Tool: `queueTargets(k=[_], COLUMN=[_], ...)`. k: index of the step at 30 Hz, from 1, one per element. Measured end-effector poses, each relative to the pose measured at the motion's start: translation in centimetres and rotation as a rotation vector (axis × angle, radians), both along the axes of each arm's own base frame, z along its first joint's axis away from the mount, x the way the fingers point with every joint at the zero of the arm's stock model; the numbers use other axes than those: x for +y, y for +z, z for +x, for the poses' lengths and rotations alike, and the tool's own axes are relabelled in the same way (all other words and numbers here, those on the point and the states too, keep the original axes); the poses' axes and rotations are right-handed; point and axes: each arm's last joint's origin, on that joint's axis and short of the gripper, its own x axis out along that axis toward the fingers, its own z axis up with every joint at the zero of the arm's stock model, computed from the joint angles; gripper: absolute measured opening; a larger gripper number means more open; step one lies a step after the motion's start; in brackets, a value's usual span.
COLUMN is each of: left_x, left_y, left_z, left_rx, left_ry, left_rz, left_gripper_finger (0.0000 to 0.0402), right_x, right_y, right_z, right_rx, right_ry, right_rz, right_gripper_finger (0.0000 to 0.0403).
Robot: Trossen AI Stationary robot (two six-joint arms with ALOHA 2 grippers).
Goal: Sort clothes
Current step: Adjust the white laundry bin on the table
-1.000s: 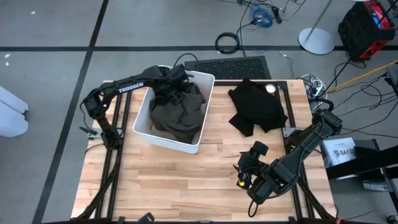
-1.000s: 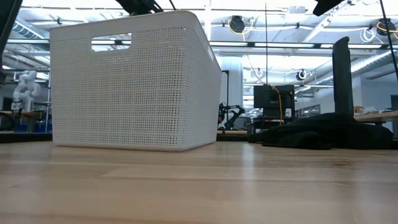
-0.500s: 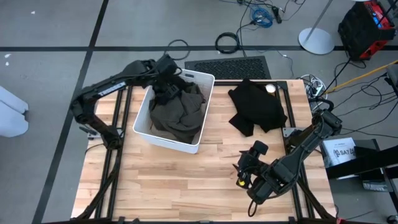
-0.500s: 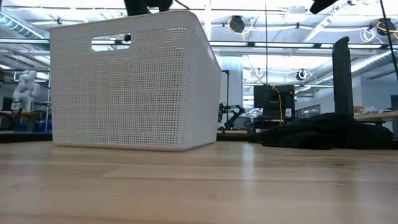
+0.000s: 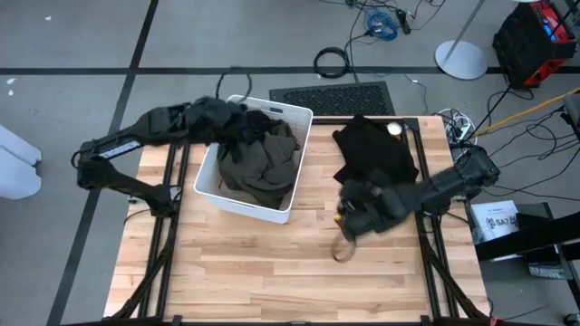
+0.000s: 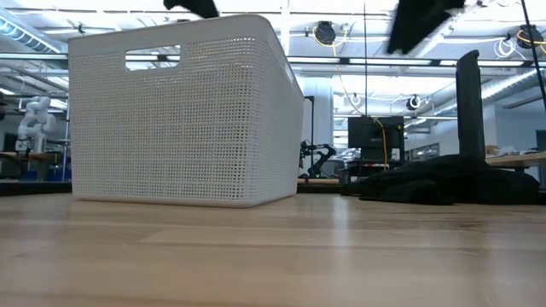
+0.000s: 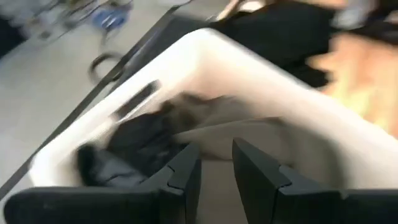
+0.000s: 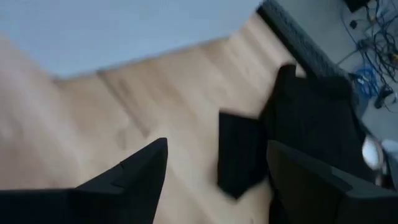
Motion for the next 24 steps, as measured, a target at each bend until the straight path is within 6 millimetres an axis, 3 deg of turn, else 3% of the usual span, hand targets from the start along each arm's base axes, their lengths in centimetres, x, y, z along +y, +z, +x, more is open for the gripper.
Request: queueTargets(k=[4, 7, 13, 19, 24], left_x=[-3.9, -7.1, -13.5, -18.6, -21.0], left_y=[-0.1, -0.4, -0.6, -2.3, -3.7], left_z=[0.7, 1.1, 0.4, 0.9, 1.3], left_rx=[-0.058, -0.064, -0.094, -0.084, -0.068], left_ry=[-0.138, -0.21, -0.262, -0.283, -0.277], left_rz=[-0.021, -0.003, 0.076, 0.133, 0.187], left_gripper_finger=[0.0099, 0.0099, 0.0099, 0.0099, 0.0099], right_x=[-4.0, -7.3, -13.6, -18.3, -20.9], right_y=[0.2, 0.5, 0.6, -0.2, -1.9], right_z=[2.8, 4.4, 5.0, 7.8, 8.4], right_rx=[-0.021, -0.041, -0.008, -0.175, -0.152], right_ry=[0.036, 0.05, 0.011, 0.122, 0.078], right_rz=[-0.011, 0.002, -0.002, 0.099, 0.128], right_gripper_finger=[0.0241, 0.02, 0.0024, 0.0002, 0.0])
